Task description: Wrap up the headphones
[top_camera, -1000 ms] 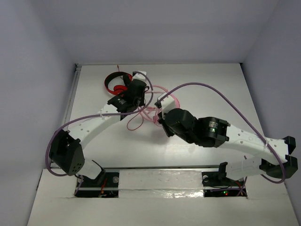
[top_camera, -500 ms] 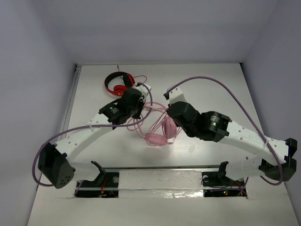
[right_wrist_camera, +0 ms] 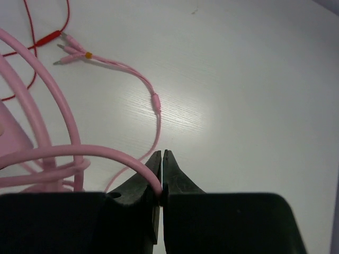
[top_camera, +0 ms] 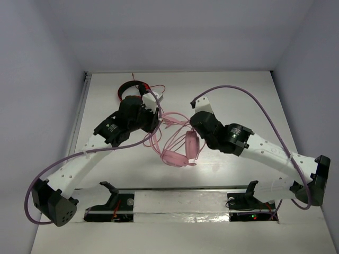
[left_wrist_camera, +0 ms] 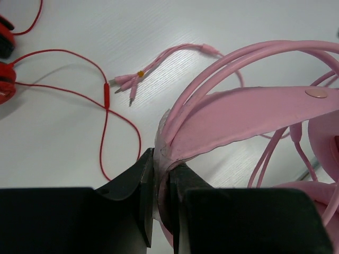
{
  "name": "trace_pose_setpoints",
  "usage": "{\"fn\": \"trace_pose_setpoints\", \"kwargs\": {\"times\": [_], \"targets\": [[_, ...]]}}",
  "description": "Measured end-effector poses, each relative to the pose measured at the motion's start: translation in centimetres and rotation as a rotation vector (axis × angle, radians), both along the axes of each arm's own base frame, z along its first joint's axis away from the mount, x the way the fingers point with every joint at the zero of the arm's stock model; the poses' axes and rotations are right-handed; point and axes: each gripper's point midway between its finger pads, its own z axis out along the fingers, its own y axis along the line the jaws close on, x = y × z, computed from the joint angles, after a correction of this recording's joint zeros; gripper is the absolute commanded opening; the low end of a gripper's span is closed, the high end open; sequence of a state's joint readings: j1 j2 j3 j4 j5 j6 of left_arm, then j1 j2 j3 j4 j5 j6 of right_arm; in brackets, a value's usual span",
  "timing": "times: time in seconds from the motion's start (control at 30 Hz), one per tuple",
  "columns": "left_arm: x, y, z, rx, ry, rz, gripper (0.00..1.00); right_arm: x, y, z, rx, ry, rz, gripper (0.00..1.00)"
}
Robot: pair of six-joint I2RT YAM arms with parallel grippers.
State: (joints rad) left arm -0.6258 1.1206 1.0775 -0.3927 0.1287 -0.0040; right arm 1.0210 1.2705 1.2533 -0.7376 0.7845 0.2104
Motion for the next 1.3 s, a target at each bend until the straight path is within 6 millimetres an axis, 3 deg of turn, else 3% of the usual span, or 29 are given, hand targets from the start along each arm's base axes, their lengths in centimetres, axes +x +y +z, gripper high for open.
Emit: {"fn": "trace_pose_setpoints", "kwargs": {"times": [0.17,0.37,0.5,0.67,0.97,1.13,1.3], "targets": [[-0.1,-0.1,2.4,-0.144,0.000,-0.061,0.00,0.6,0.3,-0.1,0.174,0.003,0.037,0.12],[-0.4,-1.0,5.6,-0.285,-0.010,-0.129,0.00,0.8,1.5,3.5,0.448,-0.095,0.135,0.20],[-0.7,-1.7,8.2,-0.373,-0.022,-0.171,0.00,1.1,2.7,4.4,0.605,-0.162,0.223,0.31],[-0.9,-2.1,13.2,-0.479,-0.074,-0.190,0.00,1.9,4.4,2.8,0.678,-0.168,0.292,0.41],[-1.9,-1.7,22.8,-0.679,-0.154,-0.219,0.00,3.3,7.6,-0.3,0.746,-0.150,0.377,0.42],[-1.6,-0.8,26.0,-0.787,-0.160,-0.199,0.00,4.6,8.0,-2.3,0.771,-0.136,0.391,0.42],[-1.1,-1.1,26.9,-0.869,-0.093,-0.225,0.00,6.1,8.2,-4.3,0.788,-0.102,0.395,0.43]]}}
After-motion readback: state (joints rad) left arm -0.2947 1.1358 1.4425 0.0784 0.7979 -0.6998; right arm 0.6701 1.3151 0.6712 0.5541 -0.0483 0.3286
